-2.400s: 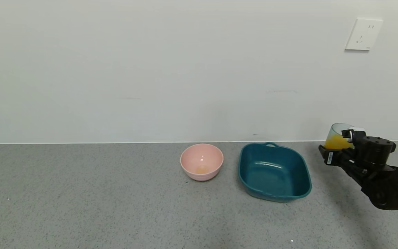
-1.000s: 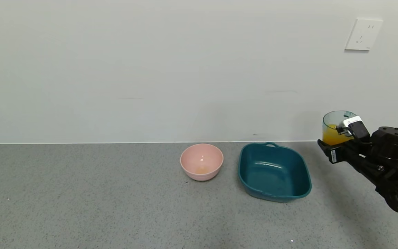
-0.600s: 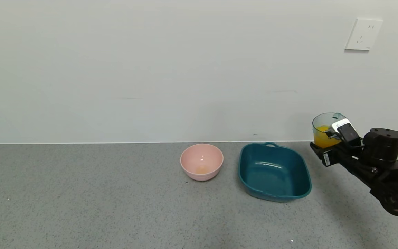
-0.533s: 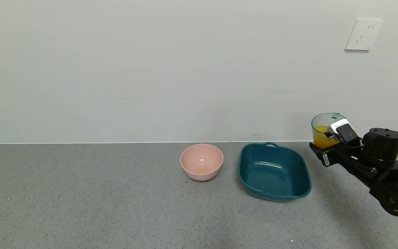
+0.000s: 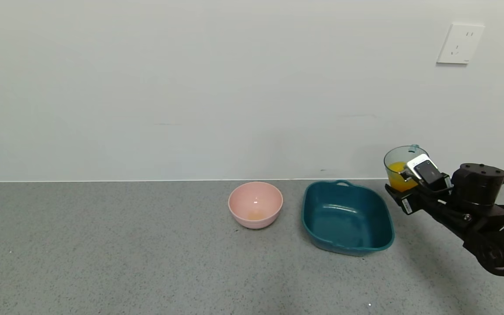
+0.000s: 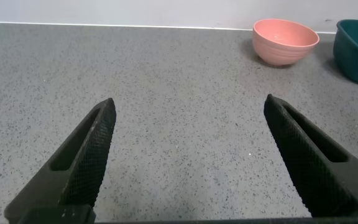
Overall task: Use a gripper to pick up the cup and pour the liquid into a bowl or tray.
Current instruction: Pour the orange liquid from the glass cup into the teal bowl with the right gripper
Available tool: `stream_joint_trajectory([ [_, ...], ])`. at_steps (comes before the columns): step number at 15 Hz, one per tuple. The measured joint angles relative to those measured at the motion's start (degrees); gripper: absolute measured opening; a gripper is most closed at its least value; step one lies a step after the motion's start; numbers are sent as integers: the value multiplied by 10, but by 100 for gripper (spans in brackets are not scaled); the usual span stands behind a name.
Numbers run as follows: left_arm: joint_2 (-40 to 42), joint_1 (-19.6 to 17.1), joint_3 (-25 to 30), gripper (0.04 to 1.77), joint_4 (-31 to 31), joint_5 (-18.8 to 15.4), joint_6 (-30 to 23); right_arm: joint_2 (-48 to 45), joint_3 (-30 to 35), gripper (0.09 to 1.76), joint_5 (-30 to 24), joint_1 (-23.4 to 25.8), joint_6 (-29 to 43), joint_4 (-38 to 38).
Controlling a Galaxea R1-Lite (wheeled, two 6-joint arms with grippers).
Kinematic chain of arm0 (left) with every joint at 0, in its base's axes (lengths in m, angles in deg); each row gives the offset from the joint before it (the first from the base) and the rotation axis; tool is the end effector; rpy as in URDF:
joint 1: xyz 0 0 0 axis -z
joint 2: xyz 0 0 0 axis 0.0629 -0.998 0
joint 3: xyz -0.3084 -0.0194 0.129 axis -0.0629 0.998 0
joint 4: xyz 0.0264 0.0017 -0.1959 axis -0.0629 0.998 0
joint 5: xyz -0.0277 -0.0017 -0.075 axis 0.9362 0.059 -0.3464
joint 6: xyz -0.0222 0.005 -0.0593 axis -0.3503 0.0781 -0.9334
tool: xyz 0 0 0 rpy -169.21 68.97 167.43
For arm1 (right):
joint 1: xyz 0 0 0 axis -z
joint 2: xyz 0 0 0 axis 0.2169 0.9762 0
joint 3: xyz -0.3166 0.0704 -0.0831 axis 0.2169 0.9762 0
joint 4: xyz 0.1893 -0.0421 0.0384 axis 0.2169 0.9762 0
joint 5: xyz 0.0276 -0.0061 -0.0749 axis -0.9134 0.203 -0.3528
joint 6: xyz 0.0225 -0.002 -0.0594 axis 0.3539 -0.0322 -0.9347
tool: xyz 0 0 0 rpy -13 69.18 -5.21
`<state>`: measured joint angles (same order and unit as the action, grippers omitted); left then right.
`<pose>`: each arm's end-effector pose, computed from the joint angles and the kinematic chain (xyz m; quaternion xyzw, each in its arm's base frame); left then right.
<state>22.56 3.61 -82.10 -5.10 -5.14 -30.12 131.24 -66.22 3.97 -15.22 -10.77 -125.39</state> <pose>-0.0086 0.0008 0.0745 -0.0364 0.0042 0.0054 0.9993 0.4095 0.0178 0.1167 -0.2658 0.0723 0.0317 0.9608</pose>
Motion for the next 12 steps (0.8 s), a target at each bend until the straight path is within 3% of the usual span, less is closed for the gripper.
stream_joint_trajectory([
  [12, 0, 0, 0, 172, 0, 0, 0, -2, 4, 133, 7, -35, -60, 16],
])
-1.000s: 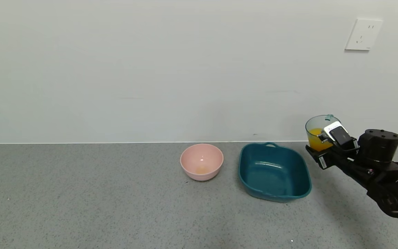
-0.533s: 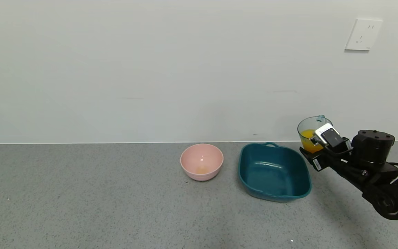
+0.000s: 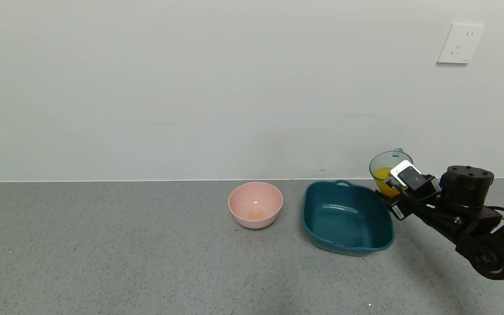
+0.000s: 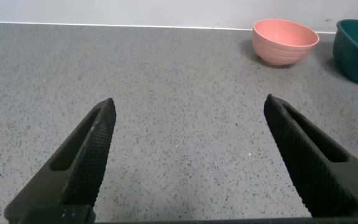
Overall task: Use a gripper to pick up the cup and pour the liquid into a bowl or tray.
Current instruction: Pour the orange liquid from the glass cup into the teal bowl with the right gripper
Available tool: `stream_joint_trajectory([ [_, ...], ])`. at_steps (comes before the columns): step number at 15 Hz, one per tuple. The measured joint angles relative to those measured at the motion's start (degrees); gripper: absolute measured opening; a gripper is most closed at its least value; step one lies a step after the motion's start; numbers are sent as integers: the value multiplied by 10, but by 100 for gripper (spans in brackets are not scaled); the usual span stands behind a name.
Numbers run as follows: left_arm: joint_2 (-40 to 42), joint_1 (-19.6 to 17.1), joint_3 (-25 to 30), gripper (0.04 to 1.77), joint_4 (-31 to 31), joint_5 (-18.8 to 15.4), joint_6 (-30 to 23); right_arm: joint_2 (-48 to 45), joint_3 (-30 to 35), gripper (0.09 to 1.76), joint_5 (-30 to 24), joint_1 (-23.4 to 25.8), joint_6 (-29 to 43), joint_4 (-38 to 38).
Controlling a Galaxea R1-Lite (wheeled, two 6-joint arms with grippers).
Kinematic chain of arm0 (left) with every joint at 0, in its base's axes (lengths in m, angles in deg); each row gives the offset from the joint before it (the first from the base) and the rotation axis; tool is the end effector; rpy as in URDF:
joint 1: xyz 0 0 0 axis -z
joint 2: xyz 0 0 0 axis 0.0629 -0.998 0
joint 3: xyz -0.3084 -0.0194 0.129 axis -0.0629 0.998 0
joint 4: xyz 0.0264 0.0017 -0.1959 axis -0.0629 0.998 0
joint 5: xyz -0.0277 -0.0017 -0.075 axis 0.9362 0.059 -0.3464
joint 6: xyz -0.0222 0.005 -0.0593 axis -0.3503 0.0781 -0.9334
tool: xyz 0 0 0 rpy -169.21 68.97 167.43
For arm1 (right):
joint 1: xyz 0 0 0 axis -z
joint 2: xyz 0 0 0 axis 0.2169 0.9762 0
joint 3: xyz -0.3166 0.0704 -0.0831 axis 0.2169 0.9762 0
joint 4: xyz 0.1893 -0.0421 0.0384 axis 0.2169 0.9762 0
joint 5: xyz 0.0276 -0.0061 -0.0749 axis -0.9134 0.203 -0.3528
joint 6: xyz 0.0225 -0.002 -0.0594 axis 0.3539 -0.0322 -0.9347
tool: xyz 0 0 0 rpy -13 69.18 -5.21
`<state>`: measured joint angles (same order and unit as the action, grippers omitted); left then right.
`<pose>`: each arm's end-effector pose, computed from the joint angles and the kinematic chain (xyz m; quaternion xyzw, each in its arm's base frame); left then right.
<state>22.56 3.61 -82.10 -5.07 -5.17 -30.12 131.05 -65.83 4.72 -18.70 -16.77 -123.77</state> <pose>-0.0086 0.0008 0.0744 -0.0364 0.0045 0.0051 0.9993 0.4054 0.0416 0.1123 -0.3190 0.0779 0.0628 0.9425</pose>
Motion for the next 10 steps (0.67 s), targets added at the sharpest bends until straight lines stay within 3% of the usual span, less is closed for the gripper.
stream_joint_trajectory([
  [10, 0, 0, 0, 172, 0, 0, 0, -6, -1, 133, 2, -4, -96, 2],
])
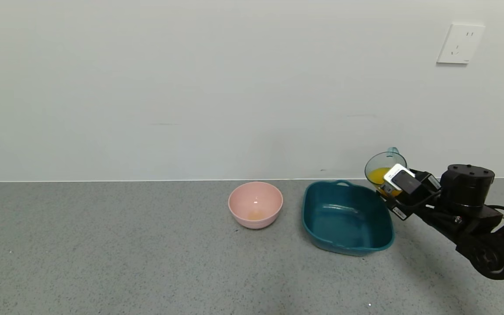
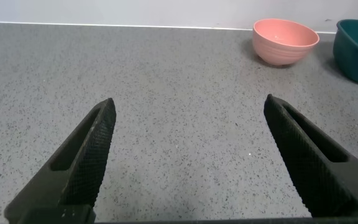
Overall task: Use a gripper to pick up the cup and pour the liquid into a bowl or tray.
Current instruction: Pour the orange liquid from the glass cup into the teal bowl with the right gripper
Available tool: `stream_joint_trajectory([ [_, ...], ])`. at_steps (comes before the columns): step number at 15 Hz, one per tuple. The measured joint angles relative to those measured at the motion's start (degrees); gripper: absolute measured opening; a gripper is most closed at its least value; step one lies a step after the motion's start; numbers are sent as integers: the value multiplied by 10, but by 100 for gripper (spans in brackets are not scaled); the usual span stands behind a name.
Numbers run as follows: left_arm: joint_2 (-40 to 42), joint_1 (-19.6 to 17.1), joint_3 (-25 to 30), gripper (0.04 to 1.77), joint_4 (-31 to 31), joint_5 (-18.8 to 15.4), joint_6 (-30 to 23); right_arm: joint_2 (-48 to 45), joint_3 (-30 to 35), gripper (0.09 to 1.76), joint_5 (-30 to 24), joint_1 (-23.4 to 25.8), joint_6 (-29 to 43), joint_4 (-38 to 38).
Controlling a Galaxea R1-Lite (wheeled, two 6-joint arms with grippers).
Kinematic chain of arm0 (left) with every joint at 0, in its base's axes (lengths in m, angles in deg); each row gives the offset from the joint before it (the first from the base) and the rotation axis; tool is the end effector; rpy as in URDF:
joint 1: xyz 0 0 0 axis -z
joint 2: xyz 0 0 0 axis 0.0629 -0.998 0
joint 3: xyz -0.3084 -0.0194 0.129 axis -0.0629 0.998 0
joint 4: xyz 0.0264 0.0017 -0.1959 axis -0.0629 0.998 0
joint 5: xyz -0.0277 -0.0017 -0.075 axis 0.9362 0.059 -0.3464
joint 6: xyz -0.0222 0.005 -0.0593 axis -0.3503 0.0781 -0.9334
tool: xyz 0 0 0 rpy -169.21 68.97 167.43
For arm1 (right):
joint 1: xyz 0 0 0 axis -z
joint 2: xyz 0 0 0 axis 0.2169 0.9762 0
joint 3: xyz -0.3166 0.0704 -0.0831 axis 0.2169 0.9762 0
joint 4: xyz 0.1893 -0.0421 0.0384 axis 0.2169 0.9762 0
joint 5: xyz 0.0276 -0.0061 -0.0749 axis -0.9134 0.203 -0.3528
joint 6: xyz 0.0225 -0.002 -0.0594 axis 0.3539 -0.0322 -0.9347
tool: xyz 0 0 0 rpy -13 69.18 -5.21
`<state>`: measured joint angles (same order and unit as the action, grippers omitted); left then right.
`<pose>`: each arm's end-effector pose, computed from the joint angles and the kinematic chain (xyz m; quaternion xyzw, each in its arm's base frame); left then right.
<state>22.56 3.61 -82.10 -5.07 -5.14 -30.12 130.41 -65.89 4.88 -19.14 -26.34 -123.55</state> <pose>-0.0086 0.0008 0.0744 -0.0364 0.0045 0.0054 0.9993 0.4039 0.0444 0.1166 -0.3968 0.0676 0.0697 0.9128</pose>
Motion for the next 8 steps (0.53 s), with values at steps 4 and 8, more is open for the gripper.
stream_joint_trajectory([
  [4, 0, 0, 0, 172, 0, 0, 0, 0, -1, 133, 1, -3, -36, 13],
  [8, 0, 0, 0, 172, 0, 0, 0, 0, -5, 133, 19, -11, -63, 26],
])
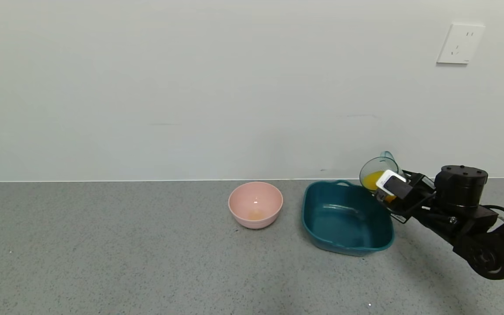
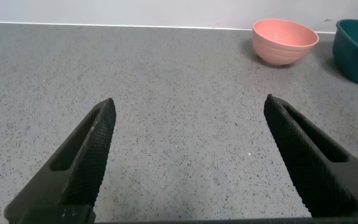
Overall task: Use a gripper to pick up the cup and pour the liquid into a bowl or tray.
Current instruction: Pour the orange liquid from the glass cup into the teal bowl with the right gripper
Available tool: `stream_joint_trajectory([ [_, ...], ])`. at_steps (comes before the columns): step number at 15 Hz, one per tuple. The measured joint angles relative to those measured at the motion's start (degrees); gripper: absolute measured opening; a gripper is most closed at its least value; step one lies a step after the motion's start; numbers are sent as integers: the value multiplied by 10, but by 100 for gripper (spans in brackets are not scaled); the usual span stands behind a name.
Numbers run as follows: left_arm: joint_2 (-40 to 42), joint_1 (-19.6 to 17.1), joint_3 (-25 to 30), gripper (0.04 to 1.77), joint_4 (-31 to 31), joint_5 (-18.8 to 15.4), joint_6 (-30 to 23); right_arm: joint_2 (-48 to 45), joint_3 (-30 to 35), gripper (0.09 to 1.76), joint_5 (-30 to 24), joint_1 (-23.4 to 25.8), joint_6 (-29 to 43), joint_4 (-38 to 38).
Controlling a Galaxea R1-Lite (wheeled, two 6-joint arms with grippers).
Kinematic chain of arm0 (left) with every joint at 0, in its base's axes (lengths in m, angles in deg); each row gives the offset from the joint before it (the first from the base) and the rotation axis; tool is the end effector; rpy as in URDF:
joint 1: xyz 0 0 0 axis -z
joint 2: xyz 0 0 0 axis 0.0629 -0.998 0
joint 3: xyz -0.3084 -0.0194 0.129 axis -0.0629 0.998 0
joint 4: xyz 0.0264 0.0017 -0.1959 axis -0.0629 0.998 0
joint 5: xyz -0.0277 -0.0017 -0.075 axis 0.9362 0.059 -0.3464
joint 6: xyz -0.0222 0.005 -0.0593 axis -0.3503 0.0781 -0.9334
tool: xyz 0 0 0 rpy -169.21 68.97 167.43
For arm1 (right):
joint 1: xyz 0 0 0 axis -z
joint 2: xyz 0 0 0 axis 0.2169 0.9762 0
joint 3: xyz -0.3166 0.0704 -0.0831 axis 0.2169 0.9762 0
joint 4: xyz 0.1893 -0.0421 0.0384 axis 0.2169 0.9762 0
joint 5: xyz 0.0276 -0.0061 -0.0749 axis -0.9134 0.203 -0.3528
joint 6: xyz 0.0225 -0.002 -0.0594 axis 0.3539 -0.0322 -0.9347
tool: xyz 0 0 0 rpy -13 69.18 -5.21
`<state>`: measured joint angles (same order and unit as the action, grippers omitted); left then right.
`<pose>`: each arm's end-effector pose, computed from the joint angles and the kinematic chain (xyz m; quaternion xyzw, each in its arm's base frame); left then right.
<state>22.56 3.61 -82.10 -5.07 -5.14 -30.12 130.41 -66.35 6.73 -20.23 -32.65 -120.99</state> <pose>-0.0086 0.0008 0.0744 -0.0364 0.0045 0.0054 0.9993 0.4034 0.0500 0.1124 -0.4494 0.0827 0.0753 0.8863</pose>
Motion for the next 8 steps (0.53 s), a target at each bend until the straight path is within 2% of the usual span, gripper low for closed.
stream_joint_trajectory([
  [8, 0, 0, 0, 172, 0, 0, 0, -2, -6, 133, 1, -1, -78, 2],
])
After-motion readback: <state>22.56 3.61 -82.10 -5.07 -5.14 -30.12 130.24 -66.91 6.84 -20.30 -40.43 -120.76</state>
